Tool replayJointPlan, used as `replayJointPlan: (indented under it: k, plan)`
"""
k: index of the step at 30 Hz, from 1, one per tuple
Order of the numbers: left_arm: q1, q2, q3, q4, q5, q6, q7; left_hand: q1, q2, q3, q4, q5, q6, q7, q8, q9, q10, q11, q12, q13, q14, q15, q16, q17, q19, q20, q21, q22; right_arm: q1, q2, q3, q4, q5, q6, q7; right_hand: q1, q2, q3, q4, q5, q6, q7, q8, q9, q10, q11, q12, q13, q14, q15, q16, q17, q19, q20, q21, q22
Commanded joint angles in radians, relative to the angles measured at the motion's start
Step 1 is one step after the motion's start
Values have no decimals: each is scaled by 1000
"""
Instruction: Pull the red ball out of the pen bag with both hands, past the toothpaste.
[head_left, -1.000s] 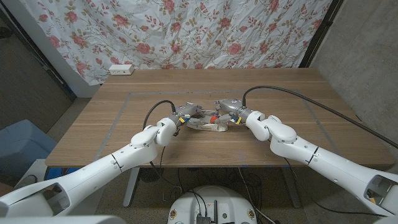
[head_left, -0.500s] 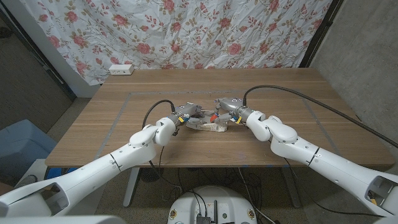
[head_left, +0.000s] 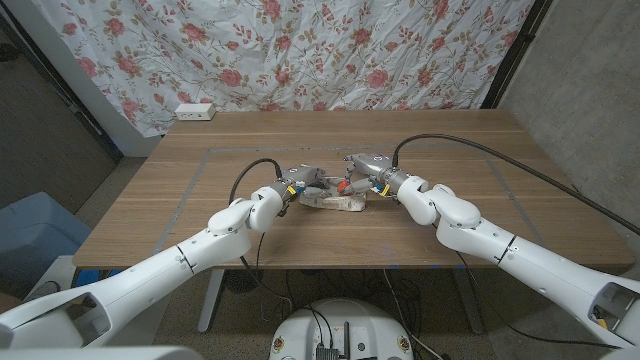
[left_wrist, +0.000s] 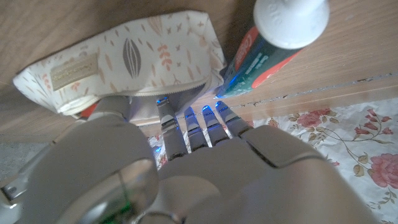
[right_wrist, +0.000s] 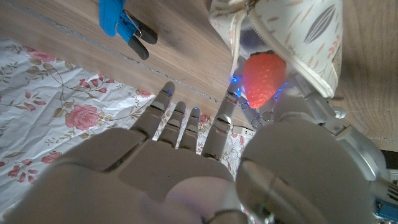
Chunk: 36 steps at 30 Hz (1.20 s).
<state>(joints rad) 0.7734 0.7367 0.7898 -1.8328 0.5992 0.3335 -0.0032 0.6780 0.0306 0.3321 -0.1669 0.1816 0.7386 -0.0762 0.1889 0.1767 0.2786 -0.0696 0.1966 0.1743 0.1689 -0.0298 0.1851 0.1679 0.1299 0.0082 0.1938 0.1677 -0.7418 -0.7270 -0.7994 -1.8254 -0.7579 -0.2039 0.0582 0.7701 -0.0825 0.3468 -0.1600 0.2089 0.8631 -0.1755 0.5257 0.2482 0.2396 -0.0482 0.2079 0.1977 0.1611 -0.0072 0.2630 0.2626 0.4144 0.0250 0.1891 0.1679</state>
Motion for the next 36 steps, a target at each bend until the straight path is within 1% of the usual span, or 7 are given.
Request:
replayJointPlan:
  k: [1,11,16,22,25,33,36]
  plan:
    - [-8,-11,0,-5,7,7,4,12,9,10,-2,-3,23,4,9,3,21,-4,11,3,21,-6,7,0,22,-2,7,1,-7,-9,23,-14,30,11,-14,9,3,2,0,3,6,-1,10,6,10,1,5,3,8,2,6,5,1,1,5,0]
    - [-4,-5,-9,-24,5,13,9,24,11,16,-3,-4,46,7,12,4,45,-6,14,4,41,-10,5,0,43,-1,9,2,-12,-22,44,-29,48,24,-30,11,3,2,0,3,10,-2,13,6,14,1,5,3,7,3,6,5,1,2,3,0]
    - [0,-5,-13,-42,12,38,2,27,14,18,-2,-4,58,4,14,6,56,-11,15,4,50,-14,5,0,49,-3,8,2,-17,-29,56,-39,55,24,-35,12,3,2,0,3,13,-4,15,6,16,1,5,3,7,3,6,6,1,2,3,0]
    - [3,6,-20,-59,9,31,0,29,14,19,-2,-5,75,5,17,7,67,-10,15,5,59,-19,4,0,57,-4,7,2,-25,-43,71,-59,55,22,-40,13,3,2,1,3,15,-5,17,6,19,1,5,3,7,3,6,6,1,3,3,0]
    - [5,8,-21,-66,13,34,0,33,12,20,-3,-5,93,-2,19,7,90,-20,20,5,77,-26,6,0,69,-9,8,2,-29,-45,78,-64,57,21,-46,13,3,1,1,3,17,-5,18,6,19,1,4,3,7,2,6,6,1,3,3,0]
    - [19,15,-33,-98,22,49,6,44,19,27,-4,-4,103,-2,17,8,103,-23,19,5,89,-30,6,0,77,-6,8,3,-37,-52,95,-73,68,23,-56,13,4,1,2,3,18,-5,20,6,21,1,4,3,7,2,7,7,2,3,2,0]
    - [22,22,-38,-105,22,41,7,48,24,30,-3,-4,99,1,14,8,104,-18,17,5,91,-28,4,0,77,-2,6,3,-41,-55,103,-76,74,22,-63,14,4,1,2,3,19,-4,21,6,22,1,3,3,8,1,7,7,1,3,2,0]
